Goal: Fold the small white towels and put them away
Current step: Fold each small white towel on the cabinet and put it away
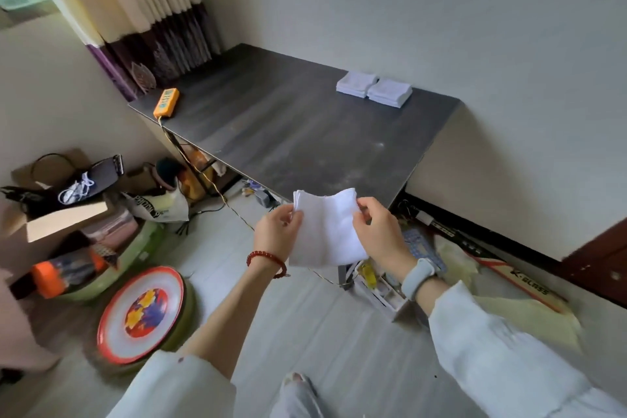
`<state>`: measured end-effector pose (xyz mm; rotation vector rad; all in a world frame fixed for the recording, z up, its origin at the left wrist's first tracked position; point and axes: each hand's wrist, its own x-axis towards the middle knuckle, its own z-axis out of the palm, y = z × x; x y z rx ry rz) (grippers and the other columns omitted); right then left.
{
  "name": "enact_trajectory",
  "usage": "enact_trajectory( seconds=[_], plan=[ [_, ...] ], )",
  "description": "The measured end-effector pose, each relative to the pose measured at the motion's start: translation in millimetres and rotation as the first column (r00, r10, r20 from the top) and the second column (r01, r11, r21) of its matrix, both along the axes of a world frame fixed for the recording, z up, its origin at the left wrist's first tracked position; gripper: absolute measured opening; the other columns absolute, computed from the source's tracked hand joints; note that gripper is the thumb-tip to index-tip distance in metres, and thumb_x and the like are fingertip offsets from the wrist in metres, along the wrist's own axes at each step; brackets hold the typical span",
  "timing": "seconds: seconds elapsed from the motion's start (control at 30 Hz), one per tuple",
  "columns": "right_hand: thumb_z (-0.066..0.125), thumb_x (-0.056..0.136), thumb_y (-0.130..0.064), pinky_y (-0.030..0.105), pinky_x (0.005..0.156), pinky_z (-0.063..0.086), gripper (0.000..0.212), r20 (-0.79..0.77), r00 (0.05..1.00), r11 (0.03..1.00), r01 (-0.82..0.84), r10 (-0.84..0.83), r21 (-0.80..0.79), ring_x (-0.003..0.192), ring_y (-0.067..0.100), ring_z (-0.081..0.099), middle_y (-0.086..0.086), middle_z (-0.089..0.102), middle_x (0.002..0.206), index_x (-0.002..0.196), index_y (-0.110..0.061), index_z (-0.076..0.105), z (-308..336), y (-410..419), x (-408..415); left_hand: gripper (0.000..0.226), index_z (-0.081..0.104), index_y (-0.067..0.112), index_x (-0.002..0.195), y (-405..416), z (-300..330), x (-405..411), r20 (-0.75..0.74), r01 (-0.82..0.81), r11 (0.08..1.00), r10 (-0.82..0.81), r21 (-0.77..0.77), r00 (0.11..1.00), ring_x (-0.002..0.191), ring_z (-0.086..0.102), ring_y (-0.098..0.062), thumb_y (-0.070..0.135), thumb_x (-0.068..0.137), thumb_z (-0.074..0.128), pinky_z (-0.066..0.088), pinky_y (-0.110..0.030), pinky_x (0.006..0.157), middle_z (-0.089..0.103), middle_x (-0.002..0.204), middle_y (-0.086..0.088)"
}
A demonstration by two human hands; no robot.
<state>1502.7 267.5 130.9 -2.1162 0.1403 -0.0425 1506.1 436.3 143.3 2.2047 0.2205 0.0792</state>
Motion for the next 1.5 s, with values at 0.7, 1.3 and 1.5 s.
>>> enact_trajectory(
  seconds=[0.7,1.3,1.5],
  plan=[
    [0.047,0.093,-0.023,0.034,0.081,0.052,0.009,-0.167,0.918,0.933,0.356,-0.359,-0.052,0.087,0.016,0.059,-0.005,0.058,0.091,0.100,-0.020,0.052,-37.5,53.0,455.1,0.017,0.067,0.016,0.098,45.2,-33.8,537.9,-0.173,0.386,0.905,-0.415,-0.178,0.893,0.081,0.061,-0.017,0.021,0.088,0.054,0.054,-0.036,0.078,0.066,0.085,0.001],
    [0.042,0.092,-0.015,0.034,0.077,0.044,0.022,-0.127,0.861,0.868,0.473,-0.492,-0.155,0.091,0.025,0.056,0.004,0.062,0.099,0.108,-0.013,0.055,-114.6,-99.3,729.0,0.023,0.067,0.017,0.105,-126.0,-122.0,818.8,-0.195,0.357,0.903,-0.404,-0.239,0.894,0.077,0.057,-0.017,0.026,0.087,0.054,0.051,-0.031,0.077,0.064,0.083,0.004],
    [0.041,0.092,-0.010,0.027,0.066,0.033,0.018,-0.159,0.853,0.860,0.461,-0.497,-0.218,0.078,0.023,0.048,0.003,0.054,0.084,0.102,-0.008,0.055,-138.4,-110.0,748.7,0.028,0.065,0.013,0.112,-138.0,-150.2,841.3,-0.202,0.377,0.914,-0.402,-0.149,0.893,0.082,0.056,-0.015,0.025,0.090,0.053,0.045,-0.026,0.076,0.067,0.096,-0.003]
  ],
)
